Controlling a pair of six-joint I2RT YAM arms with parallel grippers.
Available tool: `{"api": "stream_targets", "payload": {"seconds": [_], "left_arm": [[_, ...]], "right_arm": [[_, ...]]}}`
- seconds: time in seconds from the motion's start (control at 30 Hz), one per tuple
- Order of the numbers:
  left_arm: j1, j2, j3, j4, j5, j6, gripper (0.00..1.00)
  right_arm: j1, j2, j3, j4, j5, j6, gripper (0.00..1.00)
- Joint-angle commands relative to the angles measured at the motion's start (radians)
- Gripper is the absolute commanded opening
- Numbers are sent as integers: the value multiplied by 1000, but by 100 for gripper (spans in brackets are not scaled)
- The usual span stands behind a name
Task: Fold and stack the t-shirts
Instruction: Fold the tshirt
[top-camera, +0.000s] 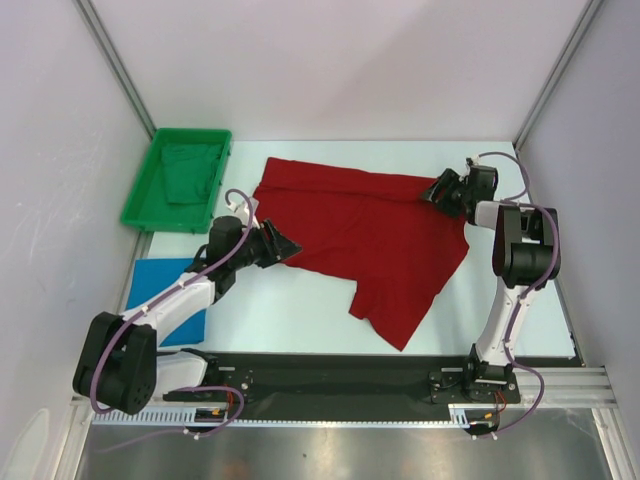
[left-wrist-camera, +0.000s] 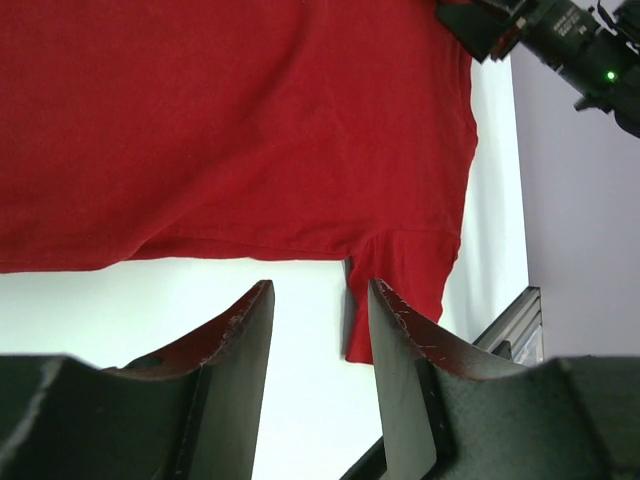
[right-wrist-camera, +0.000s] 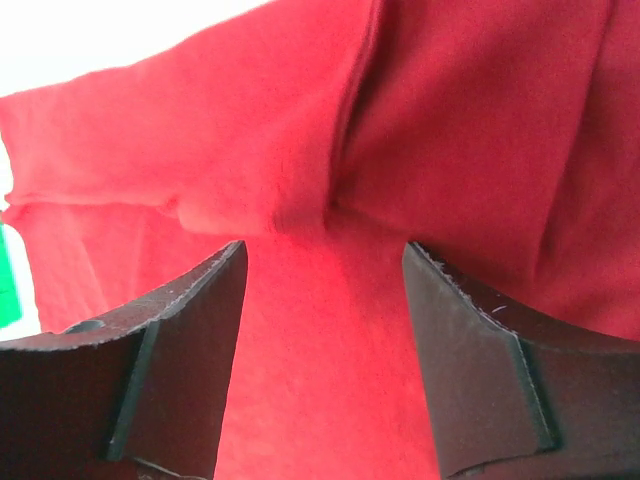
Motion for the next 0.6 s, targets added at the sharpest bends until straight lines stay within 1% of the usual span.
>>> {"api": "stream_targets", "payload": {"seconds": [0.0, 0.33, 0.57], "left_arm": [[-7, 1, 10, 43, 24, -3, 48], [-7, 32, 20, 59, 33, -12, 48], [-7, 40, 19, 70, 38, -15, 48]], "right_arm": [[-4, 49, 60, 97, -94, 39, 68], [6, 121, 104, 154, -148, 81, 61], [22, 143, 104, 277, -237, 202, 57]]}}
